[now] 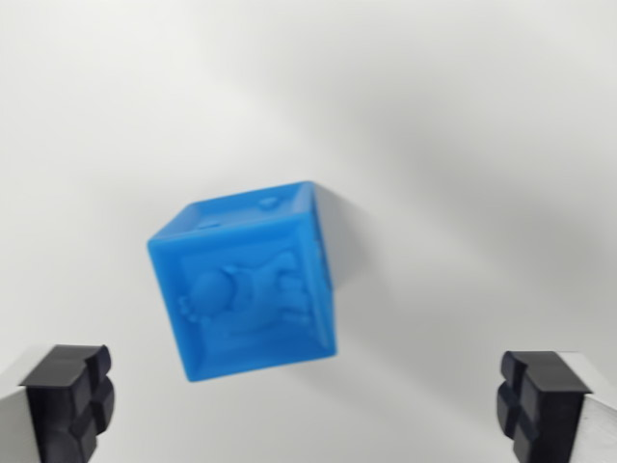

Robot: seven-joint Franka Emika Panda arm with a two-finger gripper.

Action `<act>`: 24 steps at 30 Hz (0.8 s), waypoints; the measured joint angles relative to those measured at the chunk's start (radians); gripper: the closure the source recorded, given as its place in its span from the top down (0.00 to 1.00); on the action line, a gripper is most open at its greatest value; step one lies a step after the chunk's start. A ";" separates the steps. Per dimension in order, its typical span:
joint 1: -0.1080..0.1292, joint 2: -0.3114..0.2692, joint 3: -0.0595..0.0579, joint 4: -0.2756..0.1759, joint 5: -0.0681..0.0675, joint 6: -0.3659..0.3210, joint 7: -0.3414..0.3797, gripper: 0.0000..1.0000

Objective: Stack cube

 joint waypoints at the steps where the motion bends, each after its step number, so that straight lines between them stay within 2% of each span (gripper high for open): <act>1: 0.004 0.006 0.001 -0.004 -0.004 0.011 -0.003 1.00; 7: 0.027 0.049 0.004 -0.026 -0.028 0.072 -0.015 1.00; 10: 0.034 0.071 0.003 -0.027 -0.034 0.095 -0.015 1.00; 16: 0.043 0.148 -0.013 -0.013 -0.048 0.155 -0.010 1.00; 24: 0.062 0.217 -0.033 0.005 -0.054 0.208 -0.005 1.00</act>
